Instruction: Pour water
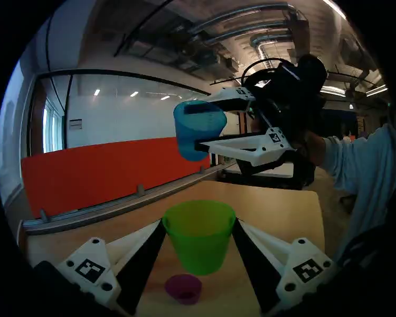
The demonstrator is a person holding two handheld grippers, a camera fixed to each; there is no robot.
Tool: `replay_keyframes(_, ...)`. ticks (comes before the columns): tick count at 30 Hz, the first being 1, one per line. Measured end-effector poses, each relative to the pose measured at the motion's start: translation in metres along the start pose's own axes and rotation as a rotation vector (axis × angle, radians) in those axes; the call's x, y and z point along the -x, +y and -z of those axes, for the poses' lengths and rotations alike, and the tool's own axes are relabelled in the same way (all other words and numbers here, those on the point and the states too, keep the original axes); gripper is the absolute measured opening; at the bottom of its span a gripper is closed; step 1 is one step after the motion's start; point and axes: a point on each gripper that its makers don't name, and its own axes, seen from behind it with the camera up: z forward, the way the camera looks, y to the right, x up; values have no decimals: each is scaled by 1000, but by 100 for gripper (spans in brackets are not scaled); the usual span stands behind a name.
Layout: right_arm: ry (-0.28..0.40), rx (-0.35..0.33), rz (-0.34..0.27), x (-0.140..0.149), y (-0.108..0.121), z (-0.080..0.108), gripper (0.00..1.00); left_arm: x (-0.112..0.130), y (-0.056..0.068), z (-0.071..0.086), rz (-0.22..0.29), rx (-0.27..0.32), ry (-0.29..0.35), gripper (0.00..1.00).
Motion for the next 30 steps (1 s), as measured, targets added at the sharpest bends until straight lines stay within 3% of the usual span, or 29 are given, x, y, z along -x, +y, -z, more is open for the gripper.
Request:
replay_keyframes(14,3,-2,139,-12,10,-17,90,-5,-1,-3,-1,6,4,88)
replay_keyframes(30,-6,14,247,-18,24,-25,90,-8,1,-6,0,14,11,88)
